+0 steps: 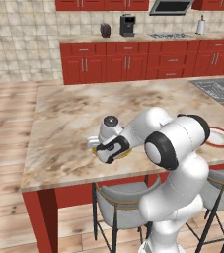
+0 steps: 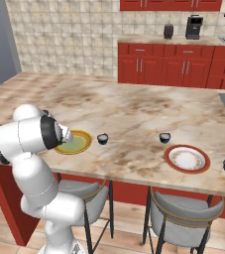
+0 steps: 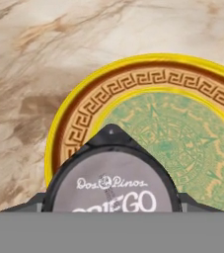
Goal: Place two yogurt containers on each plate.
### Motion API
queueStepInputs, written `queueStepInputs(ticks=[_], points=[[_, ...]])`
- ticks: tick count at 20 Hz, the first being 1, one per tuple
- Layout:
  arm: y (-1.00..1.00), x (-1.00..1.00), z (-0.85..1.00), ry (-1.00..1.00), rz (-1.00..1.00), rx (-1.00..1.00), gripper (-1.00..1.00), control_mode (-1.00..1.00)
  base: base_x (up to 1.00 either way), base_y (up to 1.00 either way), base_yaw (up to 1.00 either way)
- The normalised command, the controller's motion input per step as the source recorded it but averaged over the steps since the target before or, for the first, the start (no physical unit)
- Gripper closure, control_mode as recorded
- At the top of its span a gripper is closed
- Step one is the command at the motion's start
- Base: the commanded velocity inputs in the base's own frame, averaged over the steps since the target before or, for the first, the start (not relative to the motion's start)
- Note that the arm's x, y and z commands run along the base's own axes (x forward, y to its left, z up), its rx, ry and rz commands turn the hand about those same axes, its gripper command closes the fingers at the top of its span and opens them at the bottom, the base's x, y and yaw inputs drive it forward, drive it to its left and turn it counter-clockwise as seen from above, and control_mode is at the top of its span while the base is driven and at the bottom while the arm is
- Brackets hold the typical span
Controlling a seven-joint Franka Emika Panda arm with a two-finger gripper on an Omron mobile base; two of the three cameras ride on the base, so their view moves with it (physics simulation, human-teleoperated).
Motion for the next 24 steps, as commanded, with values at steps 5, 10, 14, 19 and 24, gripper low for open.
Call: queueStepInputs(ticks=[5,10,14,19,24], points=[[0.00,0.00,0.00,0.00,0.00,0.00,-1.00,-1.00,0.00,0.00,0.00],[0.00,0.00,0.00,0.00,0.00,0.00,-1.00,-1.00,0.00,0.00,0.00],[0.00,0.00,0.00,0.00,0.00,0.00,-1.00,-1.00,0.00,0.00,0.00],[0.00,0.00,0.08,0.00,0.00,0.00,-1.00,-1.00,0.00,0.00,0.00],[-0.15,0.00,0.51,0.00,0.00,0.00,-1.00,-1.00,0.00,0.00,0.00]])
